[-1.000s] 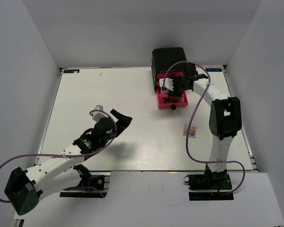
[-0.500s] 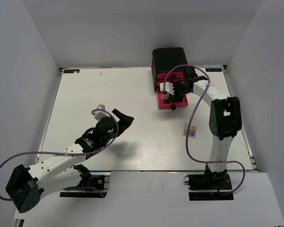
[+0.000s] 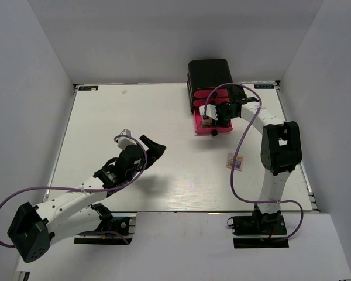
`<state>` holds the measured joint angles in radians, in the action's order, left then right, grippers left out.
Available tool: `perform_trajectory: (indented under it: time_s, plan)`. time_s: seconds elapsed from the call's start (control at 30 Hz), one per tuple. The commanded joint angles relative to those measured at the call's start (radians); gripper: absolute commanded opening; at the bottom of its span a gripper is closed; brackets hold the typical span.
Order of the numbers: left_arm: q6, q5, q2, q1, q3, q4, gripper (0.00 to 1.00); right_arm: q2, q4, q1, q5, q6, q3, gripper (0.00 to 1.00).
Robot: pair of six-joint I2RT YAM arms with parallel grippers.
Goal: Organize the makeup
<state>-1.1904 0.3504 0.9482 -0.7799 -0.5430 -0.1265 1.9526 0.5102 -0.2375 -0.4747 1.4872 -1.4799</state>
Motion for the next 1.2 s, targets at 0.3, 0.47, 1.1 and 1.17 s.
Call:
perform_trajectory:
  time_s: [0.3, 0.47, 1.1, 1.17]
  plan:
    - [0.012, -0.007, -0.012, 0.001, -0.017, 0.018, 0.98, -0.032, -0.010, 0.003, -0.021, 0.061, -0.037, 0.81]
    - [0.012, -0.007, -0.012, 0.001, -0.015, 0.021, 0.98, -0.121, -0.100, 0.006, -0.041, -0.095, 0.012, 0.79]
    - [0.011, -0.048, 0.000, 0.001, 0.012, 0.074, 0.98, -0.521, 0.258, 0.122, -0.076, -0.458, 0.478, 0.89]
    - [0.012, -0.051, -0.005, 0.001, 0.015, 0.077, 0.98, -0.509, 0.264, 0.122, -0.062, -0.440, 0.498, 0.89]
